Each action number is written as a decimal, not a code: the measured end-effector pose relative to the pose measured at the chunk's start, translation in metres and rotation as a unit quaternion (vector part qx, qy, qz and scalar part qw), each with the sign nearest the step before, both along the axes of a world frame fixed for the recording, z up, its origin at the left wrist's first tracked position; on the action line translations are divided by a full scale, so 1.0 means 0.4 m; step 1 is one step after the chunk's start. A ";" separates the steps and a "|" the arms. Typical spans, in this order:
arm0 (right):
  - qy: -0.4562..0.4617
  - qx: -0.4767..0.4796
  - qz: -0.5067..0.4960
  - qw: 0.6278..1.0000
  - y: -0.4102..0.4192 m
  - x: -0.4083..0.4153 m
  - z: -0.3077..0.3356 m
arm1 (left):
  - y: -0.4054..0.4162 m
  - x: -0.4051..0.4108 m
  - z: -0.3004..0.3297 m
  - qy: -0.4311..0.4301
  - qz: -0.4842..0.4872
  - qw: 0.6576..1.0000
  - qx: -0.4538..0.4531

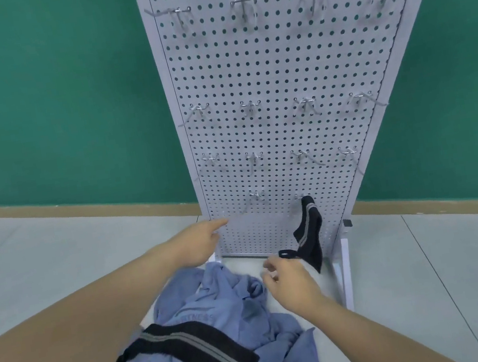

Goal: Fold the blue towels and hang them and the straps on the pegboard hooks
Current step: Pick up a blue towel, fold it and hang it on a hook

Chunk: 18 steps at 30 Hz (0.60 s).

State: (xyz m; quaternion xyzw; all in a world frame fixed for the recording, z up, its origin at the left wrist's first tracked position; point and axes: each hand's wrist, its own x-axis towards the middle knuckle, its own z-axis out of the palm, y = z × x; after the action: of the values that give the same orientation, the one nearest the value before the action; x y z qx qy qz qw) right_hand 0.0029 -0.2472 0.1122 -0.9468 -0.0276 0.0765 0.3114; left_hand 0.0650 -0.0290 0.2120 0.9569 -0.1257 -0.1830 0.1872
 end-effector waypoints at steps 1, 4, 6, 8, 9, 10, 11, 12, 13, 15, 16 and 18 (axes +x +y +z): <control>0.019 0.015 0.018 1.000 0.022 -0.007 -0.014 | 0.030 -0.004 -0.004 0.002 0.003 1.000 0.015; 0.081 0.052 0.044 0.994 0.092 -0.027 -0.079 | 0.092 -0.016 -0.015 0.017 0.001 0.999 0.048; 0.124 0.038 0.047 0.990 0.134 -0.041 -0.123 | 0.109 -0.017 -0.019 0.022 -0.004 0.998 0.052; 0.152 -0.002 0.063 0.986 0.170 -0.054 -0.162 | 0.111 -0.010 -0.023 0.024 -0.012 0.998 0.049; 0.163 -0.017 0.072 0.984 0.187 -0.060 -0.175 | 0.107 -0.007 -0.023 0.023 -0.019 0.998 0.047; 0.174 -0.032 0.077 0.981 0.201 -0.067 -0.185 | 0.102 -0.002 -0.025 0.021 -0.024 0.998 0.046; 0.176 -0.050 0.082 0.980 0.212 -0.074 -0.187 | 0.095 0.001 -0.025 0.021 -0.027 0.998 0.047; 0.167 -0.063 0.074 0.981 0.220 -0.077 -0.193 | 0.087 0.005 -0.026 0.020 -0.036 0.998 0.048; 0.152 -0.075 0.056 0.984 0.227 -0.078 -0.195 | 0.076 0.004 -0.023 0.023 -0.044 0.998 0.049; 0.123 -0.070 0.026 0.990 0.235 -0.069 -0.174 | 0.053 0.000 -0.017 0.037 -0.063 0.996 0.053; 0.094 -0.054 0.016 0.994 0.236 -0.058 -0.154 | 0.044 0.001 -0.016 0.043 -0.072 0.995 0.050; 0.030 0.024 -0.016 0.999 0.229 -0.028 -0.098 | 0.033 0.000 -0.011 0.057 -0.074 0.995 0.033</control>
State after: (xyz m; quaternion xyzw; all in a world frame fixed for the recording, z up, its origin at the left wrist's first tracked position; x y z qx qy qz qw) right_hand -0.0082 -0.1557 0.0731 -0.9367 -0.0043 0.0994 0.3357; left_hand 0.0650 -0.0158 0.2074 0.9385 -0.1790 -0.2551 0.1488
